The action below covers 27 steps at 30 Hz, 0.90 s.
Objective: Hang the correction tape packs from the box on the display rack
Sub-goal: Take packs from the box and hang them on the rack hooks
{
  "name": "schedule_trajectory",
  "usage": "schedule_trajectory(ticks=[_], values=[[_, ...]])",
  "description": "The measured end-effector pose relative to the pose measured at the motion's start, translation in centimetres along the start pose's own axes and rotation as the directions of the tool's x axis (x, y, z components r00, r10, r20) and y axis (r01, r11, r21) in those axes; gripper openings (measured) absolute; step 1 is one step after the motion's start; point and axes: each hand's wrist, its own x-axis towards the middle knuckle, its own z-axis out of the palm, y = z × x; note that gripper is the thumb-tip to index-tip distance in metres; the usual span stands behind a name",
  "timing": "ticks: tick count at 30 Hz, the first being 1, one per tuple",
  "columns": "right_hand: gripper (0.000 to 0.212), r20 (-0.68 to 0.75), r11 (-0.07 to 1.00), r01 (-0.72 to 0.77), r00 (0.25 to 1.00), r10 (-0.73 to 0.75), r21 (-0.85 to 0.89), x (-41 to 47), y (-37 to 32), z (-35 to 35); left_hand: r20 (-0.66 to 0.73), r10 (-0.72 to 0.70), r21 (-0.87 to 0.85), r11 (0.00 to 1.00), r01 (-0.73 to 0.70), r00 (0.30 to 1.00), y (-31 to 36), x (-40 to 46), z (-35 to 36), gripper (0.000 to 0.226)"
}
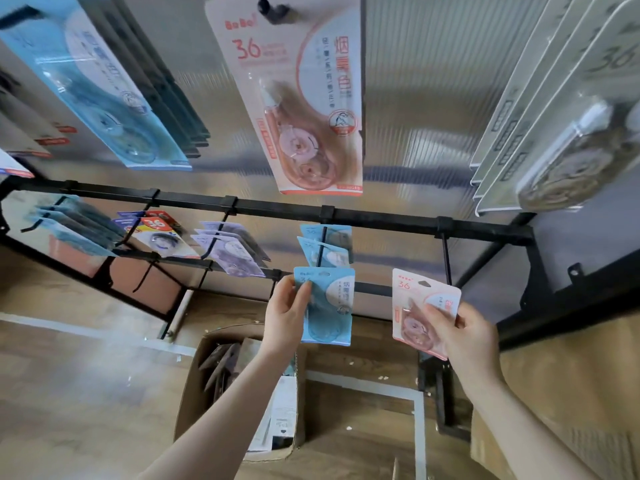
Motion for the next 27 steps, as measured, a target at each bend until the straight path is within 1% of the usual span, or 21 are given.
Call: schedule_trajectory(ticks=[3, 7, 10, 13, 16, 20, 23, 25, 27], values=[[0.016, 0.005, 1.000, 0.001, 1.000, -0.001, 0.009, -0.1, 0.0, -0.2, -0.028, -0.002, 0.000, 1.000, 0.002, 1.000, -0.3, -0.3, 0.1, 0.011], [0.020, 0.017, 1.000, 0.022, 1.000, -0.022, -0.022, 0.1, 0.2, -0.4, -0.106, 0.004, -0.014, 1.000, -0.005, 0.994, -0.3, -0.2, -0.2, 0.015], [0.019, 0.019, 0.999, 0.030, 0.999, -0.030, -0.016, 0.1, 0.2, -0.7, -0.092, 0.011, 0.004, 1.000, -0.011, 0.996, -0.3, 0.5, -0.3, 0.013], [0.016, 0.016, 0.999, 0.040, 0.999, -0.039, -0.007, 0.0, -0.1, -0.9, -0.071, 0.012, 0.034, 0.999, -0.009, 0.997, -0.4, 1.5, -0.1, 0.022], [0.012, 0.016, 0.999, 0.036, 0.999, -0.037, 0.036, -0.3, -0.3, -1.1, -0.040, 0.020, 0.042, 0.999, -0.018, 0.999, -0.3, 2.4, 0.2, 0.023], [0.008, 0.007, 0.995, 0.039, 0.999, -0.040, 0.088, -0.7, -0.6, -1.4, -0.014, 0.046, 0.053, 0.998, -0.045, 0.999, -0.3, 3.5, 0.2, 0.018], [0.002, -0.009, 0.989, 0.034, 0.999, -0.033, 0.142, -0.8, -0.8, -1.6, 0.005, 0.064, 0.077, 0.995, -0.064, 0.998, -0.3, 4.0, 0.2, 0.020], [0.006, -0.022, 0.983, 0.026, 1.000, -0.022, 0.183, -0.8, -1.0, -1.8, 0.004, 0.069, 0.100, 0.993, -0.069, 0.998, -0.2, 4.2, 0.2, 0.019], [0.006, -0.026, 0.984, 0.027, 0.999, -0.023, 0.173, -0.9, -1.1, -2.0, -0.006, 0.084, 0.104, 0.991, -0.083, 0.996, 0.0, 4.4, 0.3, 0.015]])
